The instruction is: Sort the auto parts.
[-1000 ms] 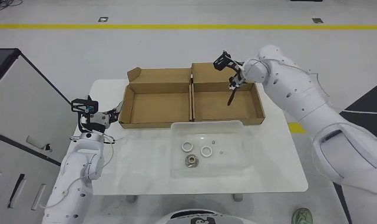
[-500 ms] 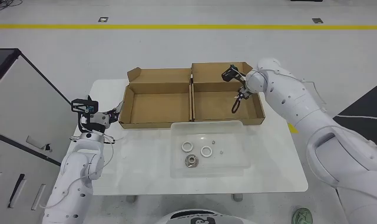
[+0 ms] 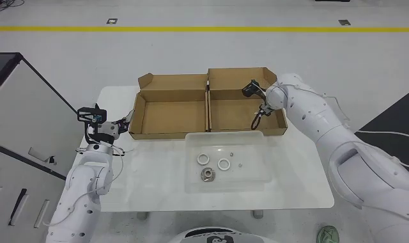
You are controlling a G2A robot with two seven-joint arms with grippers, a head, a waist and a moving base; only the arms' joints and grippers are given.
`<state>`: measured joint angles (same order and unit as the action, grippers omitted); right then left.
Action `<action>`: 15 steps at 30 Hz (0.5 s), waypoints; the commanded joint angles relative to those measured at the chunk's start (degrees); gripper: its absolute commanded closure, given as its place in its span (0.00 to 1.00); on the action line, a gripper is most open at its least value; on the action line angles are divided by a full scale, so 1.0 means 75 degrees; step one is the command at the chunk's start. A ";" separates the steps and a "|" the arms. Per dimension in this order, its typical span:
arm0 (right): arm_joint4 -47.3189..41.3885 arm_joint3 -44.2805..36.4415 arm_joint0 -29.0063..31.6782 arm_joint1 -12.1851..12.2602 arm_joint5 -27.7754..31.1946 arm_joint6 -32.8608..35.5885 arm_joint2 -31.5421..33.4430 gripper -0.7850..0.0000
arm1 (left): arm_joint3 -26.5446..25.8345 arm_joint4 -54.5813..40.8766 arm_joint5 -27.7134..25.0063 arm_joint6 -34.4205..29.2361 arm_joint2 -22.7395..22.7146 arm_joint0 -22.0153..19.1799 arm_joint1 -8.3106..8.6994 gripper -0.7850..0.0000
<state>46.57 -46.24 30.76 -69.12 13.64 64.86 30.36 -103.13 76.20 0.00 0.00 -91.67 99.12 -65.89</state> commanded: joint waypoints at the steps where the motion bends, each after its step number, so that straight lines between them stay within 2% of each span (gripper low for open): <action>1: 0.0008 0.0060 0.0049 -0.0016 -0.0018 -0.0036 0.0012 1.00 | 0.0000 0.0000 0.0000 0.0000 0.0000 0.0000 0.0000 0.00; 8: 0.0027 0.0230 0.0130 -0.0080 -0.0012 -0.0015 0.0053 1.00 | 0.0000 0.0000 0.0000 0.0000 0.0000 0.0000 0.0000 0.00; 11: 0.0043 0.0288 0.0143 -0.0102 0.0011 -0.0016 0.0080 0.71 | 0.0000 0.0000 0.0000 0.0000 0.0000 0.0000 0.0000 0.00; 15: 0.0067 0.0347 0.0151 -0.0130 0.0010 -0.0031 0.0123 0.58 | 0.0000 0.0000 0.0000 0.0000 0.0000 0.0000 0.0000 0.00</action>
<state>47.01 -43.71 31.88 -70.04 13.68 64.65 31.22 -103.13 76.20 0.00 0.00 -91.67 99.12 -65.89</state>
